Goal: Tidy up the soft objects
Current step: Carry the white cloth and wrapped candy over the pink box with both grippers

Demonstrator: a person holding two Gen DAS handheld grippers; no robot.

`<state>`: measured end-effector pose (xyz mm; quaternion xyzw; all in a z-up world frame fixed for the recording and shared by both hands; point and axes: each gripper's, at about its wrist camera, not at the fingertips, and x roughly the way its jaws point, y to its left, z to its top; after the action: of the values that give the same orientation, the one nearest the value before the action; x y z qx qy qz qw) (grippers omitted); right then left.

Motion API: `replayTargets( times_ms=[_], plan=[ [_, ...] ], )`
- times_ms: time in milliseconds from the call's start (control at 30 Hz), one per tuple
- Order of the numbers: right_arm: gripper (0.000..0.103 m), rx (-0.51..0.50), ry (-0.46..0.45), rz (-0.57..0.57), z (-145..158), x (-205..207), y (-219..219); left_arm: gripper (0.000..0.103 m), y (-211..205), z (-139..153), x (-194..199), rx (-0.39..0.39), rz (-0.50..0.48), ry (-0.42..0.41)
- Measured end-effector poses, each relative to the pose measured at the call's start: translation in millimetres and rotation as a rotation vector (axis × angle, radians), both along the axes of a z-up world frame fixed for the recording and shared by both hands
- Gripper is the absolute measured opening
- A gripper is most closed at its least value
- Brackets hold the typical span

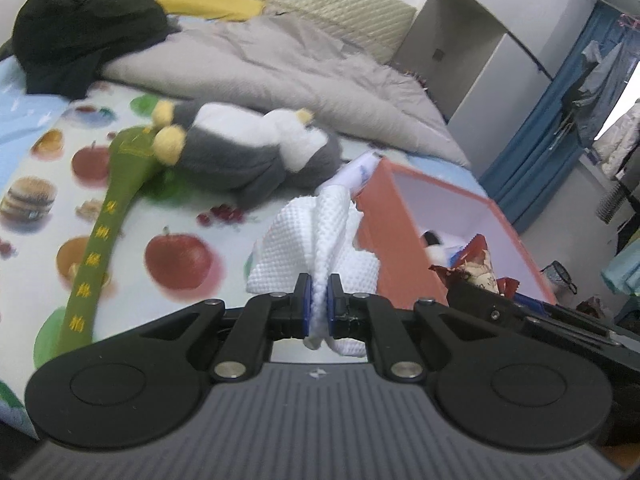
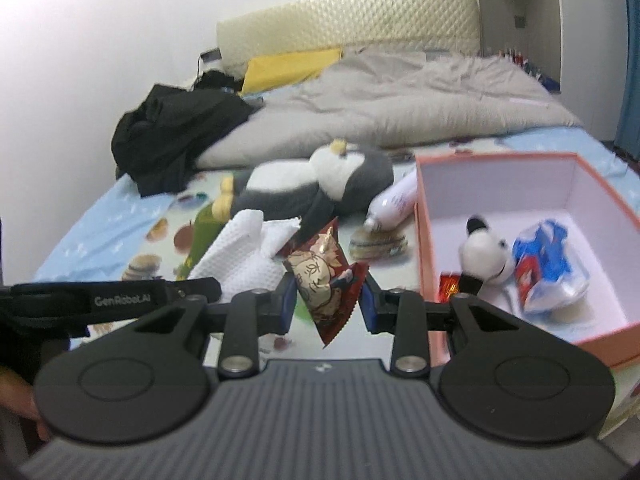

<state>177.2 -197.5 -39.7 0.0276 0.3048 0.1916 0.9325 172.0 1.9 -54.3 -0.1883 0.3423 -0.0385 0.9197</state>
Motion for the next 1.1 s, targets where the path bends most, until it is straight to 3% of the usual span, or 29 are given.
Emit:
replayTargets(
  times_ms=[467,667,833,1100],
  plan=[
    [0.036,0.024,-0.091,-0.062,69.2,32.5,-46.6,0.010,-66.8,84.7,60.1,0.006,-0.107,-0.087],
    [0.036,0.027,-0.100,-0.113,84.6,51.3,-79.3,0.010,-100.9,105.2,88.5,0.001,-0.159,-0.100],
    [0.036,0.003,-0.050,-0.175,72.1,71.0,-108.4,0.010,-137.2,93.2,113.2,0.007,-0.222,-0.057],
    [0.036,0.002,0.109,-0.265,18.5,99.7,-149.5,0.010,-188.0,26.3,153.8,0.017,-0.321,0.110]
  ],
)
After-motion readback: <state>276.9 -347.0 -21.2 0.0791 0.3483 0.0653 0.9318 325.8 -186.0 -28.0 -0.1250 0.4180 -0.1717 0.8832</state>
